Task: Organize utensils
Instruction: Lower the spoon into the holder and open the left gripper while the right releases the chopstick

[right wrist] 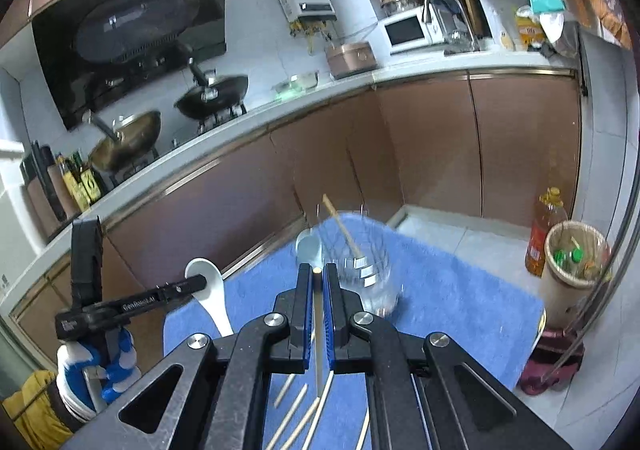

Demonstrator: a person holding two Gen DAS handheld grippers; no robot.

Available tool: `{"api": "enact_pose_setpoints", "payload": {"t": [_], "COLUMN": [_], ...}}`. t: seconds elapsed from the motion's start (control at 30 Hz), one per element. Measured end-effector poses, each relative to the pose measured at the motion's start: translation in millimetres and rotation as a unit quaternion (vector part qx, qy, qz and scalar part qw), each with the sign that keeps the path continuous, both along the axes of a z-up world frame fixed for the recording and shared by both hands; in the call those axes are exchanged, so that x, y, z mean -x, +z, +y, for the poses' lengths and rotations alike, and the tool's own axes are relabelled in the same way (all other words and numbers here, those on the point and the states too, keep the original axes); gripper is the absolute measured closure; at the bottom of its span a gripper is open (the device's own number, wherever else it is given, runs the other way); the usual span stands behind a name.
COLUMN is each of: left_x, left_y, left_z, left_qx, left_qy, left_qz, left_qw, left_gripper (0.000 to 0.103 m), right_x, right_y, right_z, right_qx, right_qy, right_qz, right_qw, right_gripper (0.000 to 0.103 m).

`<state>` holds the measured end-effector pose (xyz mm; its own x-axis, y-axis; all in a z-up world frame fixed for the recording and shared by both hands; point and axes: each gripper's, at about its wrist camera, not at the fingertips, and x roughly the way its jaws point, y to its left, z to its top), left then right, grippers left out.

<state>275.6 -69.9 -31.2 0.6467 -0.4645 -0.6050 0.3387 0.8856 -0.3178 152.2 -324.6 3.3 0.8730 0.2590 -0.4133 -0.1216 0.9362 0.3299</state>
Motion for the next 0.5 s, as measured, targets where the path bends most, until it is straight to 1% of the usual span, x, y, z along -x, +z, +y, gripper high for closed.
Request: {"api": "enact_pose_setpoints", "payload": {"t": [0.1,0.17,0.3,0.4,0.5], "left_x": [-17.8,-31.1,-55.8,-74.7,-88.0], "left_y": [15.2,24.2,33.0,32.4,26.7], "left_z": [-17.6,-33.2,-61.6,-84.6,-105.6], "left_qx": [0.01,0.005,-0.005,-0.016,-0.031], "left_qy": [0.0,0.003,0.005,0.01,0.021], "left_qz": [-0.019,-0.038,-0.063,-0.075,-0.093], "left_qw": [0.9998,0.9993,0.998,0.997,0.9949], "left_gripper": [0.098,0.098,0.098,0.098,0.098], "right_x": [-14.0,-24.1,-44.8,-62.4,-81.3], "right_y": [16.6,27.6,42.6,44.2,38.3], "right_z": [-5.0,-7.1,-11.5,-16.3,-19.0], "right_qx": [-0.002,-0.002,0.007,0.009,0.016], "right_qy": [-0.004,-0.007,-0.017,-0.026,-0.036], "right_qz": [-0.021,-0.036,-0.06,-0.07,-0.074], "right_qw": [1.0,0.999,0.998,0.997,0.996], "right_gripper": [0.098,0.098,0.098,0.098,0.098]}}
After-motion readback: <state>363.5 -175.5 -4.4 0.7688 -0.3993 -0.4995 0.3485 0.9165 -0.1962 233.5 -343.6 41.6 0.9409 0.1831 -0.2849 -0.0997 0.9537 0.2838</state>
